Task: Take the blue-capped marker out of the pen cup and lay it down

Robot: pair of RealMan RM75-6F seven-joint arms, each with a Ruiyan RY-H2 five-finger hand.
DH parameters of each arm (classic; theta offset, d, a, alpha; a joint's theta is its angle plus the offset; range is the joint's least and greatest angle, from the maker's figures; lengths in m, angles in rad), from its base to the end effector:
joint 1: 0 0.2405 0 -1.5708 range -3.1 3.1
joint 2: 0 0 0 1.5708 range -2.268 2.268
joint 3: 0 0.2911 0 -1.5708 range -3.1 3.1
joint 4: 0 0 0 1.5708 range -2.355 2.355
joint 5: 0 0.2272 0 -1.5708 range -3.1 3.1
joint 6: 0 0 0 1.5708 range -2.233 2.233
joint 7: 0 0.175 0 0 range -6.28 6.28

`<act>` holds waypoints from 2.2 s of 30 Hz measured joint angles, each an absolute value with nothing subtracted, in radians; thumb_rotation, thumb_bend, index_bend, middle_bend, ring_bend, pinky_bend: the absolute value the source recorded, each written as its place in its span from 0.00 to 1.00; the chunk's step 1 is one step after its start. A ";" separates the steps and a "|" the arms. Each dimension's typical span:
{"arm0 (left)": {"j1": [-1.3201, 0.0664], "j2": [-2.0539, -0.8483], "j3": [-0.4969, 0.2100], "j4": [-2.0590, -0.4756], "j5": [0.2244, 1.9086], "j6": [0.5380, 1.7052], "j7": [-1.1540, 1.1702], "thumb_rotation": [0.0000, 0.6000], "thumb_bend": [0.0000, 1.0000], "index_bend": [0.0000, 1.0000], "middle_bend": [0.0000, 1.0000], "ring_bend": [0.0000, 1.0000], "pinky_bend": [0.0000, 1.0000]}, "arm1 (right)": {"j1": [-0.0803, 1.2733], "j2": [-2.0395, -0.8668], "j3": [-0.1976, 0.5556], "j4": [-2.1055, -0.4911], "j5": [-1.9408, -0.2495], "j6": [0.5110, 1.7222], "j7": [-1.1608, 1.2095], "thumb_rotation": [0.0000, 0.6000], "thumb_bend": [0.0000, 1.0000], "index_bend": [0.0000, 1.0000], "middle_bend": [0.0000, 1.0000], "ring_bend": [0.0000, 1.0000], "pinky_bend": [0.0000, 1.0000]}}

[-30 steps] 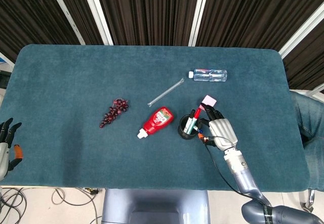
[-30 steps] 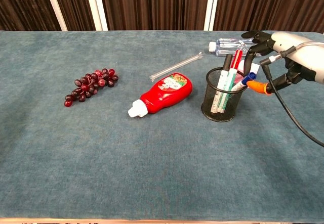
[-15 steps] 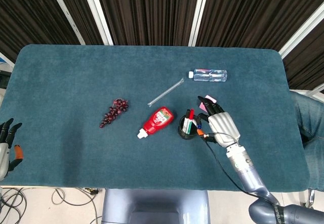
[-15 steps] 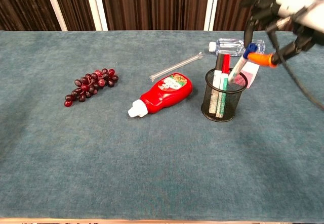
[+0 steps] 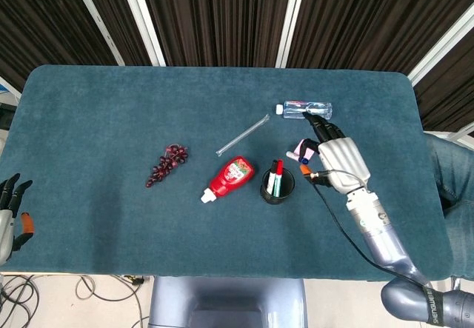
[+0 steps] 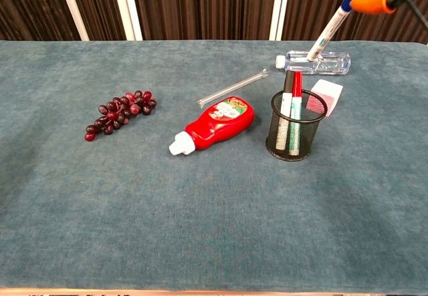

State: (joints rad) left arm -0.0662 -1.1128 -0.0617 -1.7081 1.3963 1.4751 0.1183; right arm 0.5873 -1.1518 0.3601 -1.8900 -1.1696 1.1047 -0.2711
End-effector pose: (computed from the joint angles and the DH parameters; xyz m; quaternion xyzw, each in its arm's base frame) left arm -0.3487 0.2099 0.1572 -0.5685 -0.4095 -0.3560 0.6184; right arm -0.1383 -0.3849 0.1252 0.6566 -0.3563 0.4859 0.4537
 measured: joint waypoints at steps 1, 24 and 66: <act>-0.066 -1.113 -0.062 -1.708 1.396 1.475 0.119 1.00 0.71 0.11 0.00 0.00 0.08 | 0.588 -1.144 0.363 -1.890 -1.160 1.102 -0.265 1.00 0.46 0.61 0.00 0.08 0.17; -0.066 -1.113 -0.062 -1.709 1.394 1.474 0.121 1.00 0.71 0.11 0.00 0.00 0.08 | 0.518 -1.246 0.221 -1.634 -1.177 1.094 -0.085 1.00 0.45 0.61 0.00 0.08 0.17; -0.066 -1.117 -0.062 -1.699 1.407 1.486 0.135 1.00 0.71 0.11 0.00 0.00 0.08 | 0.262 -1.114 0.042 -1.799 -1.402 1.460 -0.212 1.00 0.15 0.00 0.00 0.00 0.17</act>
State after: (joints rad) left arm -0.0665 -1.1173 -0.0623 -1.6992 1.4068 1.4855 0.1354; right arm 0.2622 -1.1138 0.0415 -1.7995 -1.4017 1.4604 -0.2122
